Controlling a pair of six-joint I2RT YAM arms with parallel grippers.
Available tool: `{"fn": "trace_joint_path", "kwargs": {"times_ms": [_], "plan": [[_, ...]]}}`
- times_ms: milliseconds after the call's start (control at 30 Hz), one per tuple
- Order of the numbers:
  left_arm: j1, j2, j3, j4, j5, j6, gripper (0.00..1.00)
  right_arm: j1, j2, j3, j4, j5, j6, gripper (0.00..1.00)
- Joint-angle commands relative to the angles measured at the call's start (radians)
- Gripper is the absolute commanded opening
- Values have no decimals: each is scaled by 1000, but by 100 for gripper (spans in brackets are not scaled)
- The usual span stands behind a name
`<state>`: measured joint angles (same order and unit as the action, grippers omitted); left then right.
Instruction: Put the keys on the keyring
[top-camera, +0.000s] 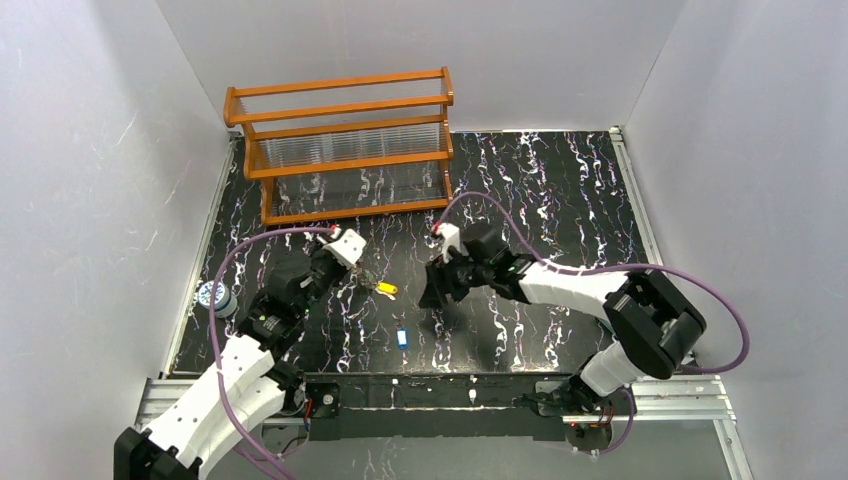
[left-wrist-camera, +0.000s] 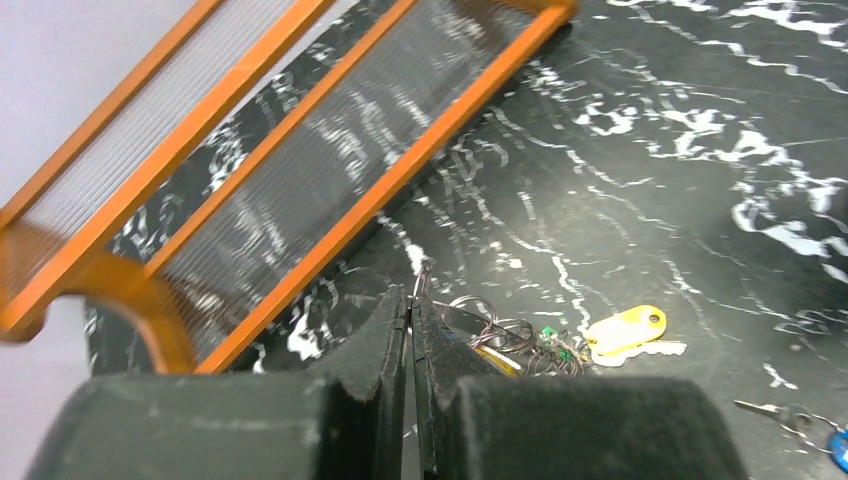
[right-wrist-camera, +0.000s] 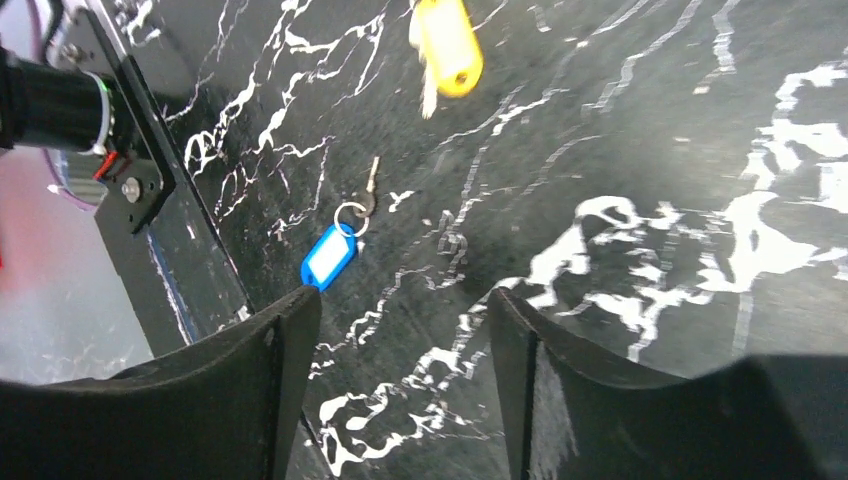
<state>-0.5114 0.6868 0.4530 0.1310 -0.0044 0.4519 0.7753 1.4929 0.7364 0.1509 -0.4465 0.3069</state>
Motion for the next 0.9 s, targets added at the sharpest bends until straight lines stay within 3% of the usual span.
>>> {"fn": "trace_joint_path", "kwargs": {"times_ms": [0,100,233,400,867], "plan": [[47,-81,-10,-44,-140,-23,0,129,40,92,-74,220,-25,66],[61,-128,-45,-36,-160,-33,0,216,79,127,-94,350,-37,59],[63,-164,-75,-29,-157,-48,0,322,158,195,-144,507,-58,57],[65,-169,-80,-24,-143,-50,0,390,269,294,-217,576,-65,50],[67,-165,-77,-27,-110,-56,0,479,342,384,-300,692,-67,59]]}}
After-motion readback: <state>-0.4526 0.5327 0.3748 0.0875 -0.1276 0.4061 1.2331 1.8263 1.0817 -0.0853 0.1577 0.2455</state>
